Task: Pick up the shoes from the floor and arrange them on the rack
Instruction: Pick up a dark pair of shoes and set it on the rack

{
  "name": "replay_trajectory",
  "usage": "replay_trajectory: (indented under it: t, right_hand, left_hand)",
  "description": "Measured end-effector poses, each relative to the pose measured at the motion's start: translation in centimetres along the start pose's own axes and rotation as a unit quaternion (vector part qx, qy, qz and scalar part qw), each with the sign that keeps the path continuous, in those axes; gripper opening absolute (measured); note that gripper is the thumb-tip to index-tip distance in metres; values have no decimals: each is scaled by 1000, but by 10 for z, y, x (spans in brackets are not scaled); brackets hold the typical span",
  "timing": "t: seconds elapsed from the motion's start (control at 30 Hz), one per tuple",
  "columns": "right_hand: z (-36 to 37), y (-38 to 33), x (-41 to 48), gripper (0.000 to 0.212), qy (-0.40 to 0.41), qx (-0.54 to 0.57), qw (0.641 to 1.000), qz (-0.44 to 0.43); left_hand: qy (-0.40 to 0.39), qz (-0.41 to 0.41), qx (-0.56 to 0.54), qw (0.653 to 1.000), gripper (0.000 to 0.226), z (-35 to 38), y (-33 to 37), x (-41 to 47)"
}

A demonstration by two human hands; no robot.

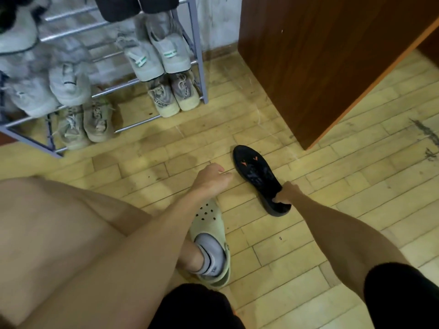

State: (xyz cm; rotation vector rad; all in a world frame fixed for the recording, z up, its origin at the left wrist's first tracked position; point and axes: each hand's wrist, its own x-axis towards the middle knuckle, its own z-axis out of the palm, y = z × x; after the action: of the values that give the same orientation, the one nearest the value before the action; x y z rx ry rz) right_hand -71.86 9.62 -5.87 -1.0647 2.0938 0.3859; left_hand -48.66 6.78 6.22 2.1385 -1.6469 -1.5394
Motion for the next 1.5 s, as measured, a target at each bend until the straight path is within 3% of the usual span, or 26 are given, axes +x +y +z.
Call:
replay_trajectory:
  t: [0.2,0.4,0.6,0.77,0.93,1.07,1.23,1.37,1.5]
  right_hand:
    - [0,7,-8,44,-178,231,957,4]
    - [-36,-17,-45,30,-172,337,920,-105]
    - [-110,-73,-111,45,-153,412,862,-253]
    - [-154,-136,-179,35,-126,395,822,-391]
    - [-192,-204,-253,21,-163,372,777,-481]
    - [-211,-271,-323,34,-91,280,794,-532]
    - [-181,-358,-399,44,-48,158,811,-562]
    - [-134,-418,-433,29,-57,107,824,-554]
    - [-77,-470,-442,39,-35,40,838,-543]
  left_hand:
    - [0,2,4,1000,55,5,4,3]
    - [25,49,8,998,58,-4,25,-13]
    - [33,67,35,997,77,-67,45,-36]
    - [122,145,-97,977,43,-134,57,-79]
    - [190,178,-229,938,31,-220,42,-145]
    - [270,206,-281,898,16,-277,19,-192]
    - [344,200,-295,869,20,-332,-37,-230]
    - [360,159,-337,856,24,-362,-103,-235]
    - [355,99,-405,837,21,-372,-171,-222]
